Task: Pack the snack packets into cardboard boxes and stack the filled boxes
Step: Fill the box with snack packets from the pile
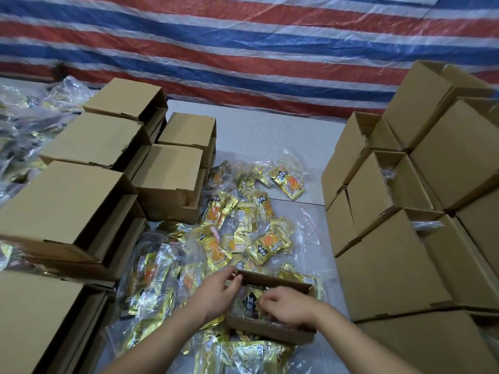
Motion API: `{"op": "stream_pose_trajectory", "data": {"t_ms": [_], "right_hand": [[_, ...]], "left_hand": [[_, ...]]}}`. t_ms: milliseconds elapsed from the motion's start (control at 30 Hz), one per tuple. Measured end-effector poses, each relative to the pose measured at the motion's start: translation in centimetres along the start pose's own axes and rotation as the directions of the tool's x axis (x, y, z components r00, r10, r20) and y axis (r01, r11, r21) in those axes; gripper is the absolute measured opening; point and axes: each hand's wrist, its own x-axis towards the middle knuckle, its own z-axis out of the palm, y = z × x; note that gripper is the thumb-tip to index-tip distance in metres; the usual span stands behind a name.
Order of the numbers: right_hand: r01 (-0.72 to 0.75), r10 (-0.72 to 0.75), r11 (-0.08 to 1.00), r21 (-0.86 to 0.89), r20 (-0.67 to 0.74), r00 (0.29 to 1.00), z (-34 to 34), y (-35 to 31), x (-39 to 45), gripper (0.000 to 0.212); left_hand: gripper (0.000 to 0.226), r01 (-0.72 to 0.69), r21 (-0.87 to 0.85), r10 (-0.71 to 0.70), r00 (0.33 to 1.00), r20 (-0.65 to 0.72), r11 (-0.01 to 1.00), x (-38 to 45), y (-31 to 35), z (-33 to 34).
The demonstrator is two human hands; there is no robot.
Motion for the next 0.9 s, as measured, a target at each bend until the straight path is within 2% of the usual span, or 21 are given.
{"op": "stream_pose_trajectory", "data": {"t_ms": [67,167,233,367,467,567,667,767,800,833,900], "right_hand": [[-0.005,0.01,0.999,0.054,-0.08,0.997,-1.0,0.0,-0.4,0.032],[-0.063,0.064,0.995,-0.072,0.02,0.998,-1.1,-0.5,-0.1,0.033],[-0.125,0.133,0.981,-0.15,0.049,0.99,-0.3,-0.6,0.6,0.043],[-0.193,0.202,0.97,-0.147,0.05,0.978,0.0,-0.8,1.6,0.042],[-0.193,0.197,0.975,-0.108,0.031,0.98,-0.1,-0.9,1.0,0.044],[-0.131,0.133,0.984,-0.122,0.007,0.991,-0.3,-1.1,-0.5,0.049],[0.013,-0.015,1.0,-0.015,-0.126,0.992,-1.5,-1.8,-2.0,0.031],[0.174,-0.108,0.975,0.137,-0.394,0.913,-3.5,-2.6,-3.1,0.017],[0.204,-0.134,0.973,0.11,-0.45,0.883,-4.2,-2.6,-3.1,0.016],[0.194,-0.159,0.981,0.025,-0.476,0.865,-4.7,-2.5,-3.1,0.024],[0.086,-0.156,0.98,-0.18,-0.425,0.892,-5.2,-1.7,-2.5,0.05]], "left_hand": [[0.029,0.009,0.002,-0.009,1.0,-0.007,1.0,0.0,0.1,0.1],[0.034,0.015,-0.008,-0.015,1.0,-0.023,1.0,-0.2,0.2,0.3],[0.034,0.016,-0.017,-0.017,0.999,-0.029,1.0,-0.3,0.3,0.4],[0.032,0.034,-0.009,-0.034,0.999,-0.026,0.999,-0.1,0.4,0.4],[0.025,0.038,-0.033,-0.039,0.999,-0.015,0.999,0.2,0.4,0.4],[0.022,0.044,-0.056,-0.044,0.999,-0.011,0.997,0.3,0.4,0.4],[0.025,0.045,-0.066,-0.045,0.999,0.003,0.997,0.2,0.5,0.3],[0.026,0.039,-0.052,-0.039,0.999,0.003,0.998,0.1,0.6,0.2],[0.028,0.043,-0.049,-0.043,0.999,0.0,0.998,0.0,0.7,0.2],[0.03,0.049,-0.046,-0.049,0.999,-0.005,0.998,-0.1,0.7,0.2],[0.033,0.055,-0.039,-0.056,0.998,-0.008,0.998,-0.2,0.9,0.2]]}}
